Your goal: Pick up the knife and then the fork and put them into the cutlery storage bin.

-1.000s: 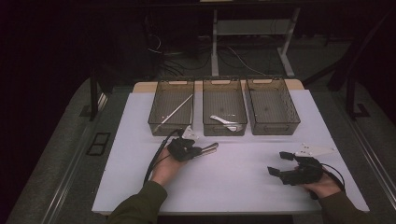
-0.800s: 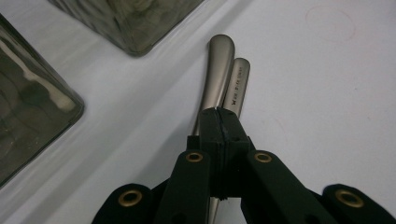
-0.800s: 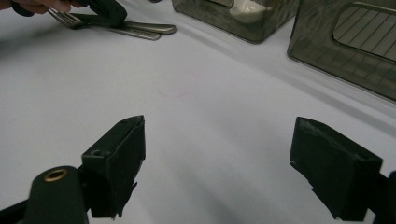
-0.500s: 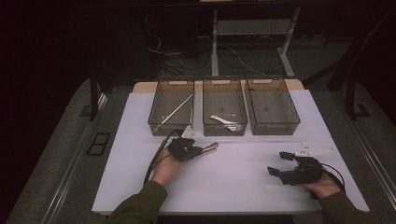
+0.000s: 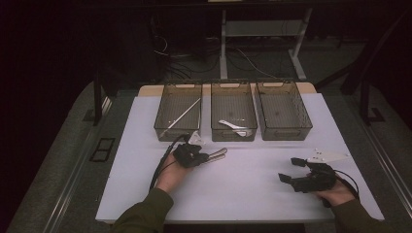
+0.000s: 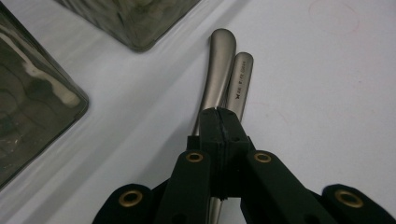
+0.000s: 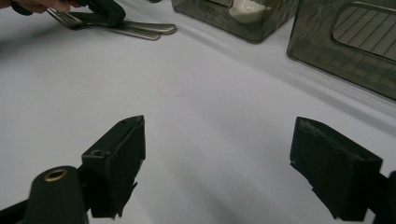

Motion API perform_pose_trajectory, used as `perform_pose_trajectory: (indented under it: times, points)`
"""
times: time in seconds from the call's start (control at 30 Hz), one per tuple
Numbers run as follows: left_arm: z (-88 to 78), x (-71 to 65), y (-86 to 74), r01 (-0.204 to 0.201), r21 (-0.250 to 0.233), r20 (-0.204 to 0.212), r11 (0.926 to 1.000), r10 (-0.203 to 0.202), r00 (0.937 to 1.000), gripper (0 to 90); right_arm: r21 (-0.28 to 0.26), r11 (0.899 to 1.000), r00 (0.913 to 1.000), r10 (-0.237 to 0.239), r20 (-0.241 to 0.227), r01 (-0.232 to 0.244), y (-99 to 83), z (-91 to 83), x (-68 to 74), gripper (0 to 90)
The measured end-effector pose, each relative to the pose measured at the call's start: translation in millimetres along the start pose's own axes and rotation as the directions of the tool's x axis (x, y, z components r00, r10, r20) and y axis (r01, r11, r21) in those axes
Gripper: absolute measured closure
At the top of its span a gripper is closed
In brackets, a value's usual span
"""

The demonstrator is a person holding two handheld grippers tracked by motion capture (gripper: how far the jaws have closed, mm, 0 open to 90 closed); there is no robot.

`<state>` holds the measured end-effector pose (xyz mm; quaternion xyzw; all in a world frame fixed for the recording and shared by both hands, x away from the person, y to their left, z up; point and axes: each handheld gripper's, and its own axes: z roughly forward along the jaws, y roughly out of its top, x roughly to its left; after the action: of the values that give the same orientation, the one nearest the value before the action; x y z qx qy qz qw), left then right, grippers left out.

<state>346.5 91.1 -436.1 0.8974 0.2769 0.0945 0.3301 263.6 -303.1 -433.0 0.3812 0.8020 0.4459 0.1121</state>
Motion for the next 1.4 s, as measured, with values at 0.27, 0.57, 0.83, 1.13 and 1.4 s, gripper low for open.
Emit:
perform_pose_trajectory:
  times: [0.27,0.57,0.83,1.13,1.4]
  points:
    - [4.9,-2.0,2.2,-0.008,-0.003,-0.017,1.0,0.008,0.9998,89.3,0.0,1.0,1.0,-0.001,0.0,0.001,0.2,0.4,0.9,18.0]
    - [11.8,-5.0,5.7,-0.021,0.005,-0.005,0.9998,0.021,0.9998,89.4,-0.004,1.0,1.0,0.0,0.0,0.0,0.4,0.0,0.6,17.9]
    - [14.1,-12.2,8.5,-0.045,0.004,0.055,0.999,0.045,0.9975,89.4,-0.004,1.0,1.0,-0.001,-0.001,0.001,0.4,0.0,0.6,18.0]
    - [14.4,-19.5,8.9,-0.095,0.003,0.129,0.9955,0.093,0.9873,89.4,-0.004,1.0,1.0,-0.001,-0.003,0.001,0.3,-0.2,0.5,18.0]
    - [-8.3,-8.6,1.0,-0.093,-0.065,0.205,0.9935,0.105,0.973,83.5,-0.006,1.0,1.0,-0.003,-0.006,0.003,0.3,-0.5,0.5,18.0]
